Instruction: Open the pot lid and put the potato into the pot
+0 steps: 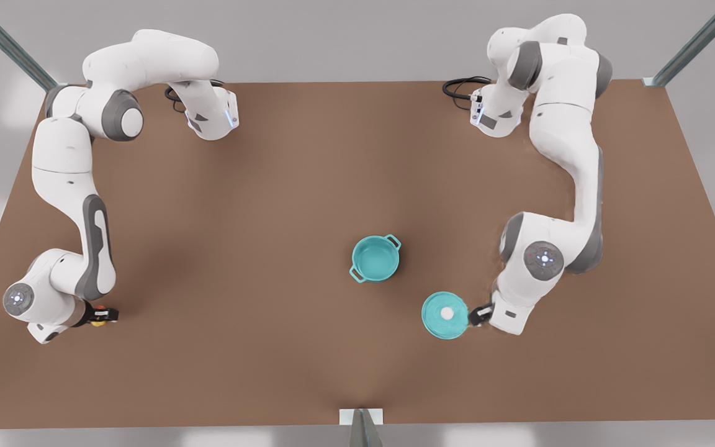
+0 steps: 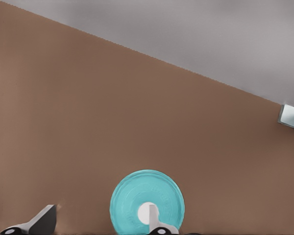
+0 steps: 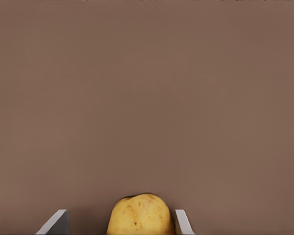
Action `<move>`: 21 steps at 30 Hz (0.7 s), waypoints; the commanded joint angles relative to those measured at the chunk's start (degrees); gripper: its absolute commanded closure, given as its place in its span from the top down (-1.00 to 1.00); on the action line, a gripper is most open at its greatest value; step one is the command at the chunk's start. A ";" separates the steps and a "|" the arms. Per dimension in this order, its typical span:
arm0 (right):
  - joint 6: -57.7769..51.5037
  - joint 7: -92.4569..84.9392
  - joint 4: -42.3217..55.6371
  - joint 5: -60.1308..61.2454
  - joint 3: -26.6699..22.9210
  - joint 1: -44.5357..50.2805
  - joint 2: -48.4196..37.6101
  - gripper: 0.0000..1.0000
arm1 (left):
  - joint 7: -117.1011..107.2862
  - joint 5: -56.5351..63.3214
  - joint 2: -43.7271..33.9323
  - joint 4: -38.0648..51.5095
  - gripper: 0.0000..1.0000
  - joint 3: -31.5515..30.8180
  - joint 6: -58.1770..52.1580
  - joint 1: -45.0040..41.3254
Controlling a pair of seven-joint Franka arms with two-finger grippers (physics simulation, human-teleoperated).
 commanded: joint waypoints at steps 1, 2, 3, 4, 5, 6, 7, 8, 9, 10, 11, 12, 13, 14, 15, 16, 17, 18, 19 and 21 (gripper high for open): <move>-0.13 -1.91 0.03 0.06 0.08 -0.06 -0.11 0.64 | 36.13 -4.50 -23.60 -24.69 1.00 0.17 -8.05 3.84; -0.04 -1.91 -0.06 0.06 0.08 -0.06 -0.11 0.63 | 36.92 -4.15 -25.75 -26.43 1.00 0.43 -5.37 4.54; -0.04 -1.65 -0.06 -0.03 0.08 -0.06 -0.11 0.64 | 36.49 -3.71 -22.23 -19.56 1.00 0.17 -10.03 4.37; -0.04 -1.56 -0.06 -0.03 0.08 -0.14 -0.11 0.63 | 36.04 -3.71 -20.83 -17.98 1.00 0.08 -9.86 4.28; -0.04 -1.56 0.03 -0.03 0.43 -0.41 -0.02 0.63 | 36.13 -2.14 -19.68 -17.18 1.00 0.08 -9.33 4.28; -0.04 -1.39 -0.06 -0.03 0.43 -0.50 -0.02 0.62 | 36.31 -0.55 -19.94 -17.01 1.00 -0.01 -10.03 4.20; 0.04 -1.39 -0.41 -0.03 0.43 -0.50 -0.02 0.62 | 36.48 -3.35 -20.38 -16.57 1.00 -0.18 -10.30 4.20; 0.04 -1.39 -0.41 -0.03 0.52 -0.50 -0.02 0.60 | 36.92 -2.66 -20.38 -15.44 1.00 -0.97 -10.12 4.11; 0.04 -1.30 -0.41 -0.03 0.52 -0.50 -0.02 0.54 | 36.83 -2.75 -20.38 -14.02 1.00 -1.06 -10.21 4.11; 0.04 -1.30 -0.41 -0.03 0.52 -0.50 -0.02 0.52 | 36.83 -2.75 -20.38 -14.02 1.00 -1.06 -10.21 4.11; 0.04 -1.30 -0.41 -0.03 0.52 -0.41 -0.02 0.47 | 36.92 -2.48 -20.65 -13.84 1.00 -0.98 -10.12 4.11; -0.04 -1.30 -0.41 -0.03 0.52 -0.41 -0.02 0.38 | 36.83 -2.48 -20.91 -13.84 1.00 -0.80 -10.21 4.11; -0.04 -1.39 -0.41 -0.03 0.52 -0.41 -0.11 0.36 | 36.75 -2.57 -21.44 -13.84 1.00 -0.98 -10.21 4.11; -0.04 -1.47 -0.41 -0.03 0.52 -0.41 -0.11 0.30 | 36.75 -2.48 -21.44 -14.02 1.00 -0.89 -10.21 4.11; -0.04 -1.39 -0.41 -0.03 0.52 -0.41 -0.11 0.22 | 36.92 -2.48 -21.26 -14.11 1.00 -0.80 -10.12 4.20; -0.04 -1.30 -0.41 -0.03 0.52 -0.41 -0.11 0.13 | 36.92 -2.57 -21.18 -14.11 1.00 -0.89 -10.12 4.20; -0.04 -1.30 -0.41 -0.03 0.52 -0.41 -0.11 0.05 | 36.92 -2.57 -21.17 -14.11 1.00 -1.06 -9.86 4.11; -0.13 -1.21 -0.41 -0.03 0.52 -0.41 -0.20 0.03 | 36.92 -2.57 -20.91 -14.19 1.00 -1.15 -9.51 4.02; -0.39 -1.21 -0.41 0.06 0.52 -0.32 -0.38 0.01 | 36.92 -2.57 -20.82 -14.19 1.00 -1.15 -9.42 4.02; -0.48 -0.77 -0.41 -0.03 0.52 -0.32 -0.46 -0.03 | 36.92 -2.57 -20.74 -14.19 1.00 -1.24 -9.24 3.93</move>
